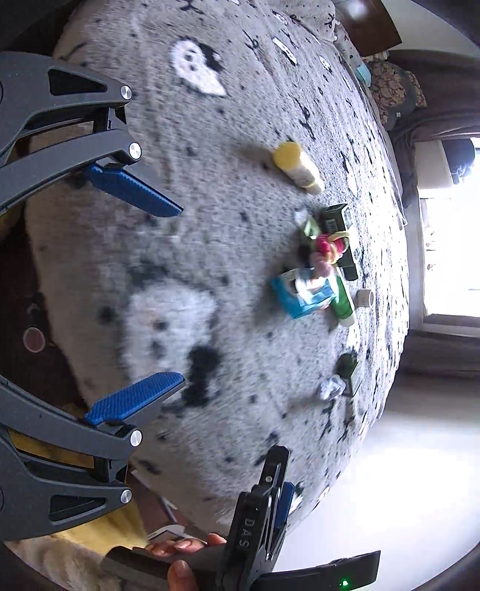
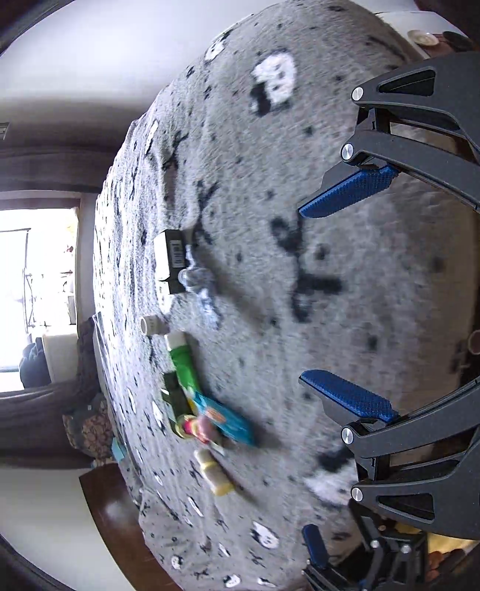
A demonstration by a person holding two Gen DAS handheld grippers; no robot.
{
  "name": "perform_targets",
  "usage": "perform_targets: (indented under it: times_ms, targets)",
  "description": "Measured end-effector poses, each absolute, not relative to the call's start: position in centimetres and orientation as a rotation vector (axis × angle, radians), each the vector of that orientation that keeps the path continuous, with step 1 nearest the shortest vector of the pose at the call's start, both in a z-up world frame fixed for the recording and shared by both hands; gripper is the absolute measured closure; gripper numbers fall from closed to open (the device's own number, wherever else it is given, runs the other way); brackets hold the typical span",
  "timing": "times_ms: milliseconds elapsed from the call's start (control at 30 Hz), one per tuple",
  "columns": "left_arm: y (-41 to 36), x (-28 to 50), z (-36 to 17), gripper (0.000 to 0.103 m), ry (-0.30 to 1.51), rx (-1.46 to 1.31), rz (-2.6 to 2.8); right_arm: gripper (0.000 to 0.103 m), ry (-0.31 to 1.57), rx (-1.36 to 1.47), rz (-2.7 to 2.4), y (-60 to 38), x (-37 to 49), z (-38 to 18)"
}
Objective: Collect trash
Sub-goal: 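Grasp the blue snack packet with the left tool while the right tool grasps the knotted blue cloth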
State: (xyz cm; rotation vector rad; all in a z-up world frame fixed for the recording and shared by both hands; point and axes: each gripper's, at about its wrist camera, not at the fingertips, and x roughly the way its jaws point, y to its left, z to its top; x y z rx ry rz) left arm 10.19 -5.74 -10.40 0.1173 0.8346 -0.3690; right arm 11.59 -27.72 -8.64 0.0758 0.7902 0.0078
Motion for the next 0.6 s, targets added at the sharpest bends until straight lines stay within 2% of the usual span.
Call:
perform_targets:
  times_ms: [433,500,533,600]
  targets:
    - [-8.9,20.6,-10.7,0.022,0.881,0.011,-0.325,0.02,0.842,0.145,-0.057,-29.0,22.2,-10.2]
    - [-9.4,21.6,-11.1,0.023,0.894,0.011,-0.316,0.028,0.852,0.147,-0.046,-28.8,23.1,-10.6]
    - [-9.5,22.0,-11.2,0.026,0.901,0.009,-0.315,0.035,0.855,0.144,-0.04,-28.7,23.4,-10.7]
    - [-9.8,22.9,-11.9,0.039,0.933,-0.005,-0.319,0.046,0.865,0.123,-0.033,-28.2,23.9,-11.0]
